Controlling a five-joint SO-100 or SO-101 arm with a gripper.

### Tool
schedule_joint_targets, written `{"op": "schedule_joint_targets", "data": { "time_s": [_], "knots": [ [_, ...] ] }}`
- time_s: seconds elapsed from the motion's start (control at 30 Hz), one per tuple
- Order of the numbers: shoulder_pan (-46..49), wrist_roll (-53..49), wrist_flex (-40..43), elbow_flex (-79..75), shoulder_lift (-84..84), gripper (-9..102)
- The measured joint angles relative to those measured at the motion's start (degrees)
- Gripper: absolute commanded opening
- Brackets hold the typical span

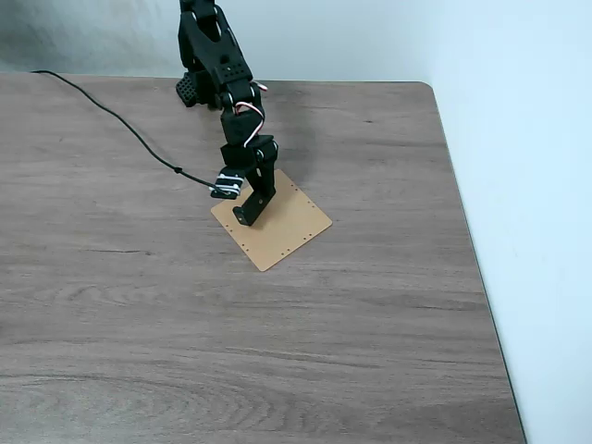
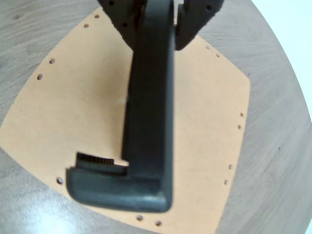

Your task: Grasp a black block and then place it on the board.

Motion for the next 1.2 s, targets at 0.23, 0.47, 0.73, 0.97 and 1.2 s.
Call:
{"op": "schedule_joint_targets", "data": {
  "time_s": [0.23, 0.47, 0.73, 0.97, 1.2],
  "knots": [
    [-0.4, -1.1, -1.2, 1.9, -0.8, 8],
    [-1.1, -1.3, -4.0, 3.1, -0.8, 20],
    [0.2, -3.0, -4.0, 3.1, -0.8, 21],
    [2.8, -5.9, -5.0, 3.1, 1.7, 20],
    [7.6, -9.4, -2.5, 3.1, 9.8, 0]
  ]
}}
